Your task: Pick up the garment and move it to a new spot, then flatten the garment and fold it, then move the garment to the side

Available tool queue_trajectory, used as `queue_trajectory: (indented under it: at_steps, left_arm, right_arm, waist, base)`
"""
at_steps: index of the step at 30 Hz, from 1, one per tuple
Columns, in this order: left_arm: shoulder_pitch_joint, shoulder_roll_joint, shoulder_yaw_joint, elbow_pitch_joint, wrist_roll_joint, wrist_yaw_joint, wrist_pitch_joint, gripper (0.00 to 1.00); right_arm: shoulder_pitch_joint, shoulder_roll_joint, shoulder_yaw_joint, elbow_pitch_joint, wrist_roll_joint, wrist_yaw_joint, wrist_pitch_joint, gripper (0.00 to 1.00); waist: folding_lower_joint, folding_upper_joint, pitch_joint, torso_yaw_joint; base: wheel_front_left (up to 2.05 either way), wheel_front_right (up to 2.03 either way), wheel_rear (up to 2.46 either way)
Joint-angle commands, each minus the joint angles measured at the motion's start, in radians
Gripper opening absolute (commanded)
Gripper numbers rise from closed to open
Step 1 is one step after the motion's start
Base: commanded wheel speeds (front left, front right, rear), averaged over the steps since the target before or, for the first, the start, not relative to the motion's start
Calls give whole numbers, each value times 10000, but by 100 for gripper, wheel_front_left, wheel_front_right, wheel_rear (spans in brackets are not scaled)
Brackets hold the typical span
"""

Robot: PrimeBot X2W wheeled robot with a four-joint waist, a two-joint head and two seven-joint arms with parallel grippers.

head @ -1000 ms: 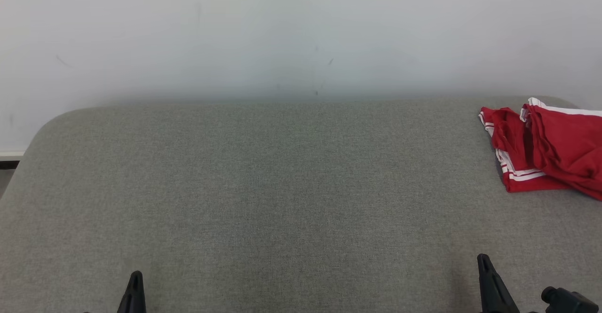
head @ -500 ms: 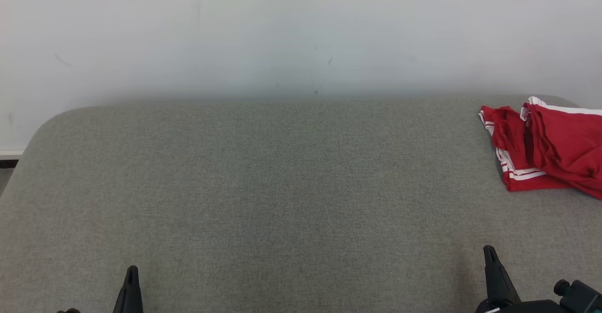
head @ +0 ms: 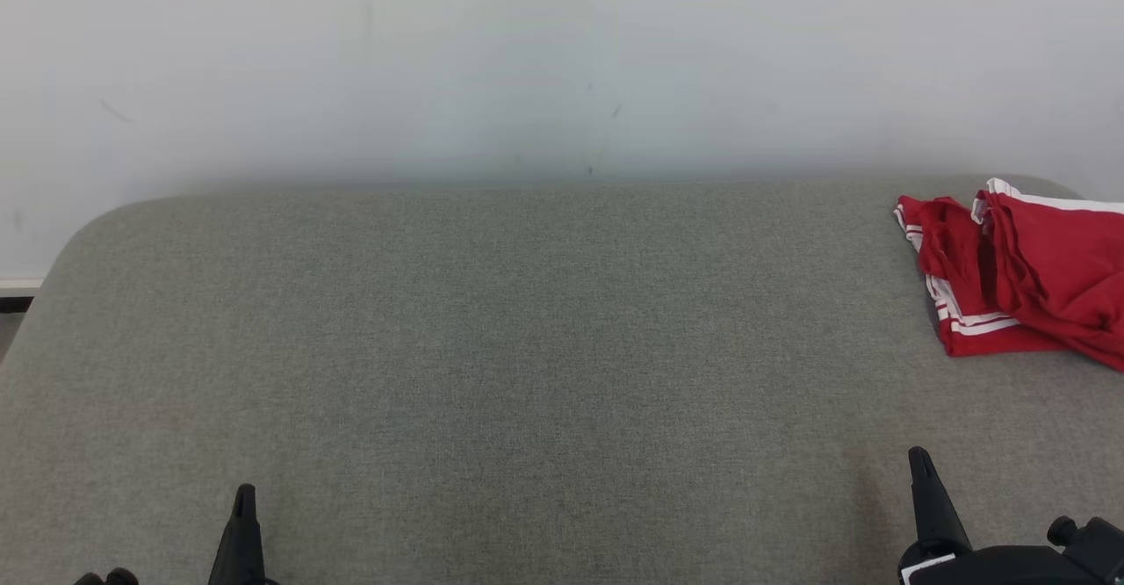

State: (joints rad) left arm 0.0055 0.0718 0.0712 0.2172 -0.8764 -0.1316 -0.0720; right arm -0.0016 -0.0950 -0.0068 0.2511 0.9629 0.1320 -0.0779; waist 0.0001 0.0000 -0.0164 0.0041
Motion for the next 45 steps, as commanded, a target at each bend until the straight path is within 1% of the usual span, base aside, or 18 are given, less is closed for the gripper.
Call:
queue_trajectory:
  at_steps: [1,6,22,42,45]
  left_arm:
    - [-257,15,52,-78,-301,6,57,0]
    - [-360,-11,93,-41,-1038,6,247,0]
    - [-603,-71,195,45,-2806,9,706,0]
    - [-844,-139,300,145,-4688,11,1190,0]
    - [-876,-143,310,153,-4833,11,1244,0]
  right_arm:
    - [-230,5,-67,-125,276,-9,66,0]
    - [-319,43,-162,-123,935,-10,254,0]
    - [-539,140,-396,-117,2497,-13,699,0]
    - [-778,249,-652,-107,4163,-17,1186,0]
    - [-801,259,-677,-106,4321,-17,1232,0]
  waist:
    - [0,0,2,-1]
    - [0,0,17,-4]
    - [0,0,56,-12]
    - [-1,0,105,-22]
    - [-1,0,110,-23]
  base:
    - [0,0,0]
    - [0,0,0]
    - [0,0,0]
    - [0,0,0]
    - [0,0,0]
